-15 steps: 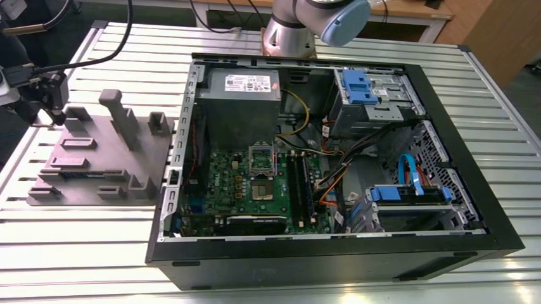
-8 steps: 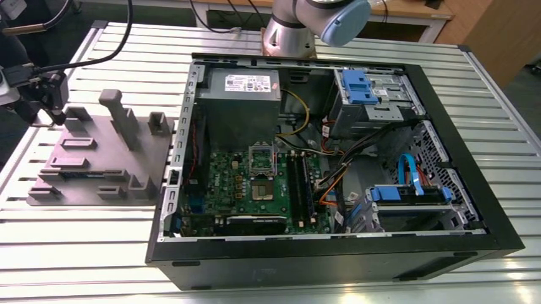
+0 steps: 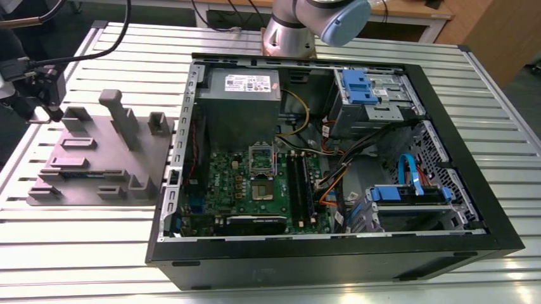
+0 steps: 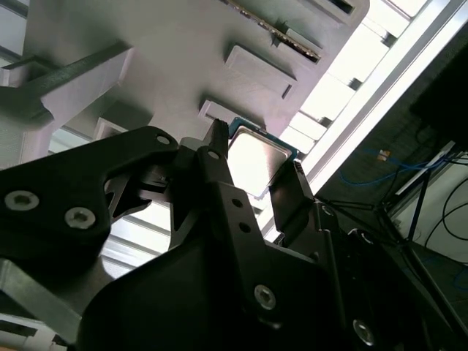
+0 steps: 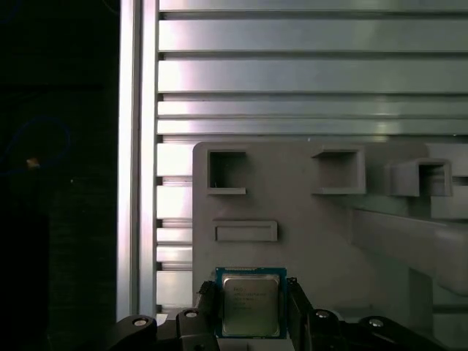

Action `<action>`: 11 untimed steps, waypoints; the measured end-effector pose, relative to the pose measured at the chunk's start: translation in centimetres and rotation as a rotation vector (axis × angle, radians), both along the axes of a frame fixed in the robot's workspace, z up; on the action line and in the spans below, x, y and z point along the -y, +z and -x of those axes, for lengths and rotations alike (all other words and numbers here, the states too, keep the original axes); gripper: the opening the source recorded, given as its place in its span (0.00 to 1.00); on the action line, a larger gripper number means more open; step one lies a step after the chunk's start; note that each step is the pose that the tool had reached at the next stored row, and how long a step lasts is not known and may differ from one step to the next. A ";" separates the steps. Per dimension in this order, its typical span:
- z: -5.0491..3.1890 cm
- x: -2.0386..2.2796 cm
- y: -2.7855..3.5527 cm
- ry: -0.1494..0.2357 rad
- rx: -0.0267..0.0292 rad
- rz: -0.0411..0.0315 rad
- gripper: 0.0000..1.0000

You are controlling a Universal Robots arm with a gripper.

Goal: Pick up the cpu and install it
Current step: 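Pick up the cpu and move it towards the insertion slot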

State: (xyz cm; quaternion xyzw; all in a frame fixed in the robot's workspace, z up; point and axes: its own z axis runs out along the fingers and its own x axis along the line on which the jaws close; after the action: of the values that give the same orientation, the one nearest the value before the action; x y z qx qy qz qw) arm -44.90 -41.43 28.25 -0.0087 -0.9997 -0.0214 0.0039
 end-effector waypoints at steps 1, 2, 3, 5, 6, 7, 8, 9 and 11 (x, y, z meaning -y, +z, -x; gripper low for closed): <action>0.00 0.00 0.12 0.000 0.0001 -0.0001 0.47; 0.00 0.00 0.23 0.000 0.0002 0.0000 0.47; 0.00 0.00 0.34 0.000 0.0002 0.0001 0.47; 0.00 0.00 0.56 0.000 0.0002 0.0000 0.47; 0.00 0.00 0.68 0.000 0.0003 0.0001 0.47; 0.00 0.00 0.80 0.000 0.0003 0.0000 0.47; 0.00 0.00 0.92 0.000 0.0002 0.0000 0.47; 0.00 0.00 1.04 0.000 0.0003 0.0000 0.47; 0.00 0.00 1.25 0.000 0.0003 0.0001 0.47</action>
State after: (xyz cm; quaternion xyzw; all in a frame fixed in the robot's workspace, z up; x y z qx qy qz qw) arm -44.90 -41.43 29.50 -0.0087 -0.9997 -0.0214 0.0037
